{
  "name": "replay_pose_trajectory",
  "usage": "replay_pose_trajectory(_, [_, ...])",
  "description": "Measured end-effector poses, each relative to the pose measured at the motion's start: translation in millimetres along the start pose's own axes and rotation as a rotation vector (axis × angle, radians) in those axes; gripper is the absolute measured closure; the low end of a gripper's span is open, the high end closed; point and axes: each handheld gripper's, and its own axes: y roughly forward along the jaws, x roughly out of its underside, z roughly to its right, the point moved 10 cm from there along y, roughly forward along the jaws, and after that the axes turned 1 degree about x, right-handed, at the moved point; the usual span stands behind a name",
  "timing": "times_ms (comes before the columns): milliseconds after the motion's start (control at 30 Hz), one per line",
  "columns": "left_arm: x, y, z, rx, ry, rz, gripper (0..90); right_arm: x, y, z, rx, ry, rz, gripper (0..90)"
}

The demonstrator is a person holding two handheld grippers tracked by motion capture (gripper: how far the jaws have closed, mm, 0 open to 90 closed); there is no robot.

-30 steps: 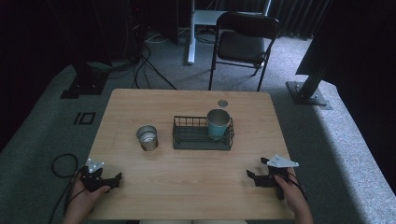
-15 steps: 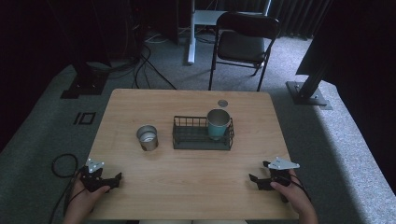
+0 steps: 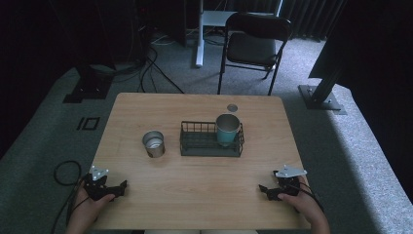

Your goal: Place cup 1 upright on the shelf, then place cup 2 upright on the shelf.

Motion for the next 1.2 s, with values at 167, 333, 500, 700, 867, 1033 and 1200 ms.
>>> replay_pose_trajectory(167, [0.0,0.0,0.0,0.000,0.000,0.000,1.8,0.0,0.0,0.0,0.000,0.001,0.000,11.2])
replay_pose_trajectory(333, [0.0,-0.1,0.0,0.001,0.000,-0.001,1.8,0.0,0.0,0.0,0.000,0.000,0.000,11.3])
replay_pose_trajectory(500, [0.1,-0.1,0.0,0.000,0.001,-0.002,1.8,0.0,0.0,0.0,0.000,0.001,0.000,11.2])
replay_pose_trajectory(700, [1.7,-1.7,2.9,0.039,0.047,-0.008,1.8,-0.1,0.0,0.0,0.000,0.000,0.000,11.3])
replay_pose_trajectory(867, [3.0,-3.2,8.2,0.067,0.083,-0.004,1.8,0.0,0.0,-0.2,0.002,0.002,0.000,11.3])
replay_pose_trajectory(1033, [3.6,-3.8,10.8,0.072,0.092,-0.004,1.8,0.1,-0.1,-0.3,0.003,0.003,0.000,11.3])
replay_pose_trajectory(1200, [2.6,-3.0,16.1,0.077,0.098,0.001,1.8,0.1,-0.1,-0.4,0.003,0.003,0.000,11.3])
